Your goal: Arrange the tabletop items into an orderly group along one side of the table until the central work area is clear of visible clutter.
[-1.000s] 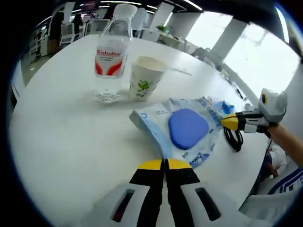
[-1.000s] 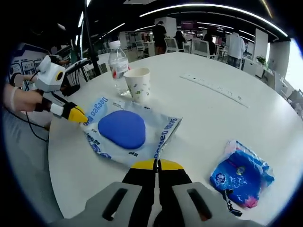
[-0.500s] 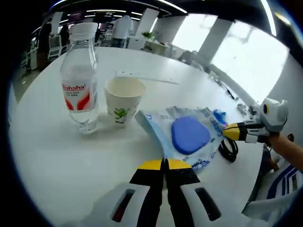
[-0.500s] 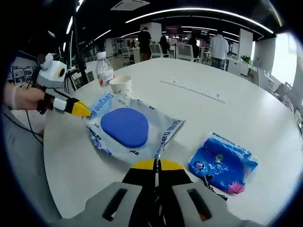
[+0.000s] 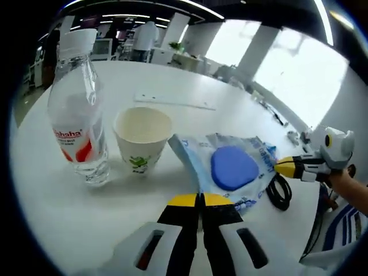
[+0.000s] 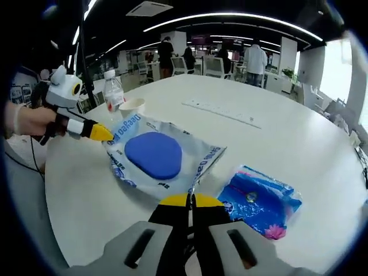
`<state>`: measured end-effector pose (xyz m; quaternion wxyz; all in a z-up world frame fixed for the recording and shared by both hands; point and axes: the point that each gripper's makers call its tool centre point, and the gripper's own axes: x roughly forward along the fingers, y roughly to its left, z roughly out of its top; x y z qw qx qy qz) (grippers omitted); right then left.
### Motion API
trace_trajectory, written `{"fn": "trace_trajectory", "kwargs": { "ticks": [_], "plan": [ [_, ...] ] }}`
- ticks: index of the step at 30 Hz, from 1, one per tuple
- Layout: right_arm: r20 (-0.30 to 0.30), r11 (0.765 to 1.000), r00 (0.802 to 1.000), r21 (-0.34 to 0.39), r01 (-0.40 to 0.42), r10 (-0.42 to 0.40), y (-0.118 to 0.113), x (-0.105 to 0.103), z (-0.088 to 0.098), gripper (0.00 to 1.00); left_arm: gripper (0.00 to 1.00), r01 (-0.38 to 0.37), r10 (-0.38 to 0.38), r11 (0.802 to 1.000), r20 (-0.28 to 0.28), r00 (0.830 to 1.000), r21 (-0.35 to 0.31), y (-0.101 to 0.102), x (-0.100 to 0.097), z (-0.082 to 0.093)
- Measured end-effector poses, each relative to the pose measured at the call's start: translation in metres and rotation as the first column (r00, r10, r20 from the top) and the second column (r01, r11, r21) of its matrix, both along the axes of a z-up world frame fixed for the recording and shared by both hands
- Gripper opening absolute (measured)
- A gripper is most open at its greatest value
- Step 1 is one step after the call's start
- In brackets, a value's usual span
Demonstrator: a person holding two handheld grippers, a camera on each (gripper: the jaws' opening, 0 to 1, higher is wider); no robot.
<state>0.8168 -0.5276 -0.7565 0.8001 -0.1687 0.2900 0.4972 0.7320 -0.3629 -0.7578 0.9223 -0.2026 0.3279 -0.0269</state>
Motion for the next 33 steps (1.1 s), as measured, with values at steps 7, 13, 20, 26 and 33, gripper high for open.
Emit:
{"fn": "trace_trajectory", "kwargs": {
  "ticks": [7,13,20,26,33],
  "plan": [
    [0.006,1.0,1.0,0.001,0.023,-0.023,0.0,0.01,-0.001,0.0,0.0,0.01,-0.01,1.0,0.004,1.0,0.003,0.001,0.014,-0.003],
    [0.007,1.0,1.0,-0.009,0.028,-0.028,0.004,0.021,-0.006,0.0,0.0,0.007,-0.008,1.0,0.005,1.0,0.005,0.002,0.021,-0.007],
    [0.0,0.999,0.999,-0.011,0.037,-0.037,0.008,0.028,-0.013,0.0,0.0,-0.014,0.014,1.0,0.003,1.0,-0.002,0.008,0.026,-0.013],
    [-0.003,0.999,0.999,-0.01,0.044,-0.044,0.011,0.028,-0.015,0.0,0.0,-0.019,0.019,1.0,0.001,1.0,0.005,0.011,0.027,-0.017],
    [-0.011,0.998,0.998,-0.013,0.064,-0.065,0.014,0.033,-0.022,0.0,0.0,-0.025,0.025,1.0,-0.007,1.0,0.019,0.012,0.029,-0.023]
  ]
}}
